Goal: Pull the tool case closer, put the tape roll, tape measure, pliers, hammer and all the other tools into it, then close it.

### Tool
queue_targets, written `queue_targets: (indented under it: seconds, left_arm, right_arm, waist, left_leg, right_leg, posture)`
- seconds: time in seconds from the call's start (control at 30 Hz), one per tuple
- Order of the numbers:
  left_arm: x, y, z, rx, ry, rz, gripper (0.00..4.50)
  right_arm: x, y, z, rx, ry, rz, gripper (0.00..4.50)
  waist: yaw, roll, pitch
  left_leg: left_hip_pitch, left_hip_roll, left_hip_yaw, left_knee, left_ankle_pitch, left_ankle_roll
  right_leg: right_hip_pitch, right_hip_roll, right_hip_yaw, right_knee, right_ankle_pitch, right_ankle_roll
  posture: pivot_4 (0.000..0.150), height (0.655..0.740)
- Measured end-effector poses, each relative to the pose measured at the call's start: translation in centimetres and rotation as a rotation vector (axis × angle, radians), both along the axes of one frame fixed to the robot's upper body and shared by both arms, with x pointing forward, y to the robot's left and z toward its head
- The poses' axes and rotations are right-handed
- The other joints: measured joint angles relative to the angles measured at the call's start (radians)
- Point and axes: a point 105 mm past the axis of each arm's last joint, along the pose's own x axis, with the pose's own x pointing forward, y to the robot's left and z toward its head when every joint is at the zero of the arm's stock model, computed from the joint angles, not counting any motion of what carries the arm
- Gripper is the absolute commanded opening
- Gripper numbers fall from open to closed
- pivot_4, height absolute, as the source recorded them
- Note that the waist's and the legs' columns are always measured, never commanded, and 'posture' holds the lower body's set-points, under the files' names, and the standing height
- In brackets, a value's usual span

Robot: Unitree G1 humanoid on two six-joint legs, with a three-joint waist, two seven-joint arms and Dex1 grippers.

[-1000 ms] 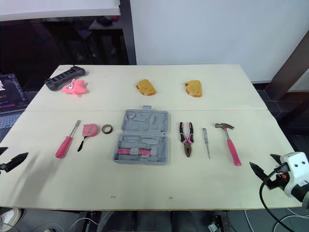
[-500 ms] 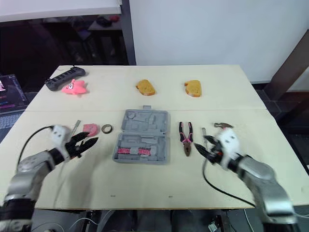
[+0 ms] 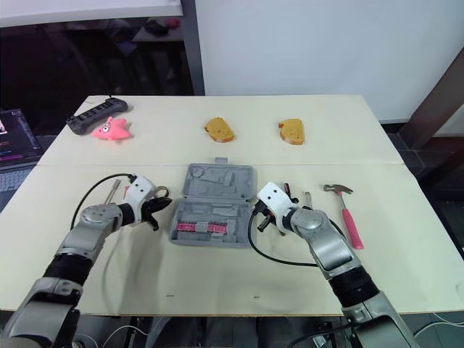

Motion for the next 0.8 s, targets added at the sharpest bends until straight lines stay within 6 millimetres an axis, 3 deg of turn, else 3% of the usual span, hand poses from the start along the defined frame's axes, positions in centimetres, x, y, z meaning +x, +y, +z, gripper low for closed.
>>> queue_targets:
  seconds: [0.2,0.43,0.8]
  left_arm:
    - [1.0,-0.9,0.0,0.022,-0.021,-0.024,0.02]
    - [1.0,-1.4,-0.2,0.019,-0.025,-0.049,0.02]
    - [-0.8,-1.6,-0.7,-0.028,0.000,-0.093,0.02]
  right_arm:
    - [1.3,-0.4,-0.9,-0.049,0.021,-0.016,0.05]
    - [2.5,1.1,-0.8,-0.053,0.023,0.038,0.05]
    - [0.8,3.0,-1.1,-0.046,0.060,0.113,0.05]
  waist:
    - [-0.002,0.000,0.000]
    - [-0.006,0.000,0.000]
    - [-0.020,0.001,-0.001]
  left_leg:
    - [0.001,0.000,0.000,0.000,0.000,0.000]
    - [0.002,0.000,0.000,0.001,0.001,-0.001]
    - [0.002,0.000,-0.001,0.000,0.001,-0.001]
  right_leg:
    - [0.001,0.000,0.000,0.001,0.000,0.000]
    - [0.001,0.000,0.000,0.003,0.001,0.000]
    - [0.001,0.000,0.000,0.003,0.000,0.000]
  posture:
    - [0.150,0.7400]
    - [0.150,0.7400]
    - [0.150,0.7400]
